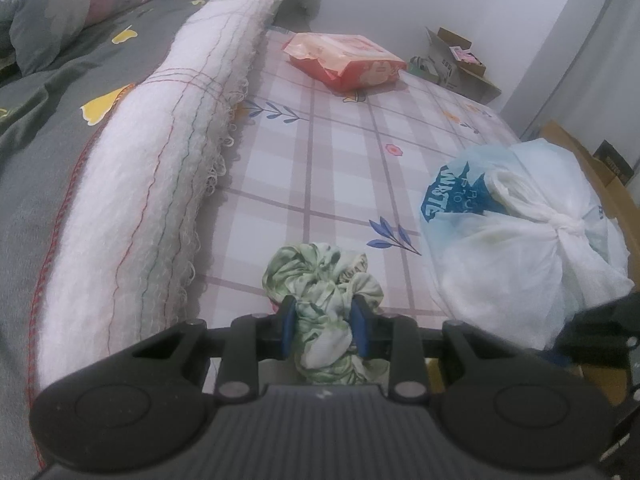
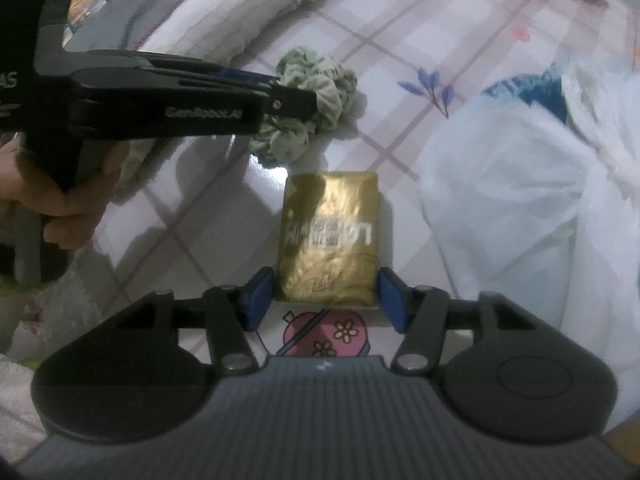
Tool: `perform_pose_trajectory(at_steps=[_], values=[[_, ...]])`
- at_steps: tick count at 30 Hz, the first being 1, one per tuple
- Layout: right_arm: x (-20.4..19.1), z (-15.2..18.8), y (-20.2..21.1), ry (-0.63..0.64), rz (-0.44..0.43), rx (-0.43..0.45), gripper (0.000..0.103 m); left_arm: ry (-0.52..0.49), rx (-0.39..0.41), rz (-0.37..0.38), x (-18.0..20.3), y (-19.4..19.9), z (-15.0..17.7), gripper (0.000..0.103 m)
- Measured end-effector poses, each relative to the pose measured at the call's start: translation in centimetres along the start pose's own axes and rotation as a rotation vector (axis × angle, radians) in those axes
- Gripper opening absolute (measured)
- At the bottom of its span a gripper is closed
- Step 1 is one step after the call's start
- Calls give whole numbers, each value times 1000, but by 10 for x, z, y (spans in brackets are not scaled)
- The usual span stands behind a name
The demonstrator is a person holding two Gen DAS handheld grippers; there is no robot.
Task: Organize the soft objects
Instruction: 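Close the left gripper on the scrunchie while the right gripper grasps the gold packet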
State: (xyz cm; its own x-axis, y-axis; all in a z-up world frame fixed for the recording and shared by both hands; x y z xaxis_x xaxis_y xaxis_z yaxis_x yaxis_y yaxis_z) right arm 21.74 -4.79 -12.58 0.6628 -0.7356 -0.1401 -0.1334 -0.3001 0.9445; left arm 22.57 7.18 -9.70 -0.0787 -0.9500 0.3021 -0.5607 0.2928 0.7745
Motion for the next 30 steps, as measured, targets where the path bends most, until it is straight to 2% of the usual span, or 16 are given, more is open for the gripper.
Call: perform_pose_trajectory(at_steps=[1,3,8,11,13,20,30], values=[[-1,-2,1,8,9,11,72,1,0,0,0,0,0,30],[-2,-6,3,19,21,33,78,0,0,-2,1,0,0,30],[-7,-15,-5,31,24,40,77,2,0,-1,1,0,0,29],[-5,-18,-13,19,33,39,70,6,2,2,1,1,0,27],[-4,-18,-14,15,41,48,52,7,8,5,2,2,-1,25],[7,-13,-4,-67,14,70,51,-2,44,9,9,17,-5,24],[10,-3,48,-114,-31,181,51,-30,167,54,37,72,-23,23]])
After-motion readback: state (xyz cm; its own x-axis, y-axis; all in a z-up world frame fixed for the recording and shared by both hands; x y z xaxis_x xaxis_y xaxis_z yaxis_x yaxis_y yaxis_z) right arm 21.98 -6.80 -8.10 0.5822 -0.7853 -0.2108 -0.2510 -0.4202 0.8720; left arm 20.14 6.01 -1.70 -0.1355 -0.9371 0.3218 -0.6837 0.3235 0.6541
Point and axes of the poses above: each gripper's, at about its wrist camera, not at the fingertips, and y roughly against the way its jaws point, x to its right, z to its underside, the point moved 7 cm from there along -y, roughly the way its jaws point, and after that the axes turned 4 degrees about z, right-handed, at the moved point
